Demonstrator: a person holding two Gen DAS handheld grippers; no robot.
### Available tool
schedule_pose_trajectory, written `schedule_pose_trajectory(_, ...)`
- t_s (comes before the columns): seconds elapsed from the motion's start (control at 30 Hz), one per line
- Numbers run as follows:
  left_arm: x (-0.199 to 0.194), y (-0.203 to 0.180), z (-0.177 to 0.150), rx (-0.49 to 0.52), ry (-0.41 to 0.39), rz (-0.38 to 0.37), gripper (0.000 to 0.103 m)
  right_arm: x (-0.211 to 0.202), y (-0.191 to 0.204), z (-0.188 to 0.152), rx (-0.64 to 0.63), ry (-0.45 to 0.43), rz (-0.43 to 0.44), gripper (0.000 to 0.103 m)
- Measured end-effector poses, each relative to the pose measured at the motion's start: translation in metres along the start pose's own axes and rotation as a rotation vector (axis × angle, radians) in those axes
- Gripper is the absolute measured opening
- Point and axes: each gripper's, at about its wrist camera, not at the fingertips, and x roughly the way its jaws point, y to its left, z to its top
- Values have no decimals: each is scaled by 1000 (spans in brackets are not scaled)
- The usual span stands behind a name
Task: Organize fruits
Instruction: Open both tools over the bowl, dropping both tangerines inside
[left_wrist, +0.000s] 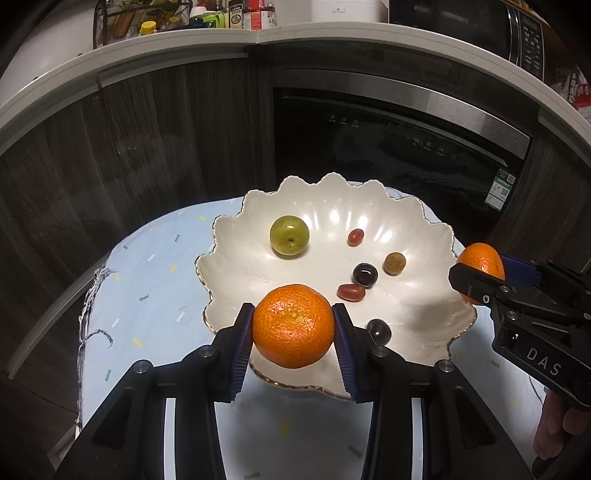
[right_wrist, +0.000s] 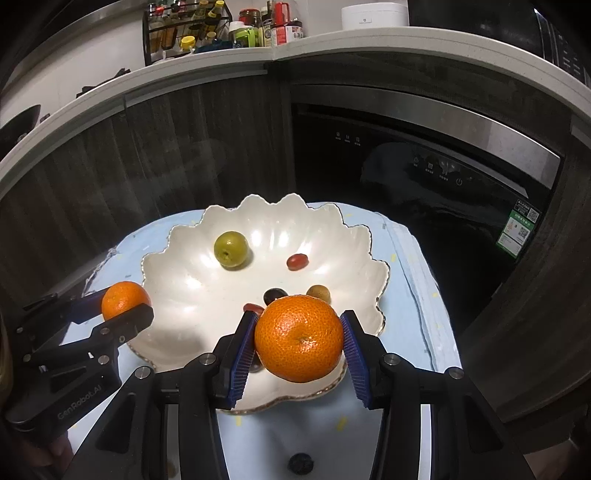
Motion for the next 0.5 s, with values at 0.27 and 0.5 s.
schedule_pose_trajectory(0.27,15,1,2,-5,22,5,41,18,-3,0,4,38,7,47)
schedule_pose_trajectory(0.5,21,1,1,-5,42,11,42,29,-2,-4,-1,68,18,47)
